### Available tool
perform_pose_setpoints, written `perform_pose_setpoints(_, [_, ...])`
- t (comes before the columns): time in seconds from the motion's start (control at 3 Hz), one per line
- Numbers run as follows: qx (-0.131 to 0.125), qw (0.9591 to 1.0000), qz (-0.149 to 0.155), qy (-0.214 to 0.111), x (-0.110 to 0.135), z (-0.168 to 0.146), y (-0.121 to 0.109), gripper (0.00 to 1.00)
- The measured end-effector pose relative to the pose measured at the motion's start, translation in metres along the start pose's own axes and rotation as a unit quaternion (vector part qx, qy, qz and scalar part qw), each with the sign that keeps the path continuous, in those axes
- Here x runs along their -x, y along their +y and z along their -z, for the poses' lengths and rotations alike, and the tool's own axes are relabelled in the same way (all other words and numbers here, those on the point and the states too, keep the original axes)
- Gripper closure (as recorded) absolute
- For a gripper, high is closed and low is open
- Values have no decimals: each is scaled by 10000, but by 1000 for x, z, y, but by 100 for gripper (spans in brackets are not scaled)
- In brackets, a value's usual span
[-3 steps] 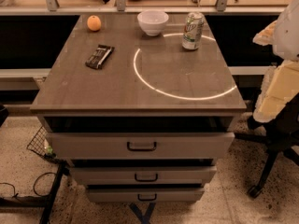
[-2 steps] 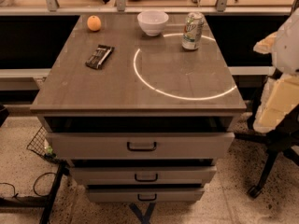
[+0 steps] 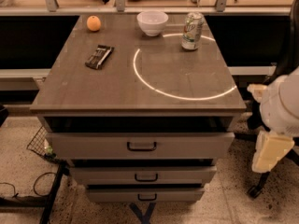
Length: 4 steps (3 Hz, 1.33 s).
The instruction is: Open middle drawer
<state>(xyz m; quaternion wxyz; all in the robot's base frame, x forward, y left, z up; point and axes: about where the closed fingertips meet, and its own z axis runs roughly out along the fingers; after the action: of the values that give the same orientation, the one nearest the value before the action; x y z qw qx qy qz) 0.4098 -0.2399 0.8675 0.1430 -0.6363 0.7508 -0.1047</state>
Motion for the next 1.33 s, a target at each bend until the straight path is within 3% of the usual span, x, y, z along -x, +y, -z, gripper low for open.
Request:
perform_pose_setpoints(0.33, [22,9994,263,227,-12,-55,32,0])
perform_pose_setpoints(0.67, [295,9985,242,382,-27,-120,89,0])
perform_pose_setpoints(1.0, [289,9986,242,380,-27,-119,88,0])
perform_pose_setpoints(1.33, [231,9988,352,268,-19,-139,104,0])
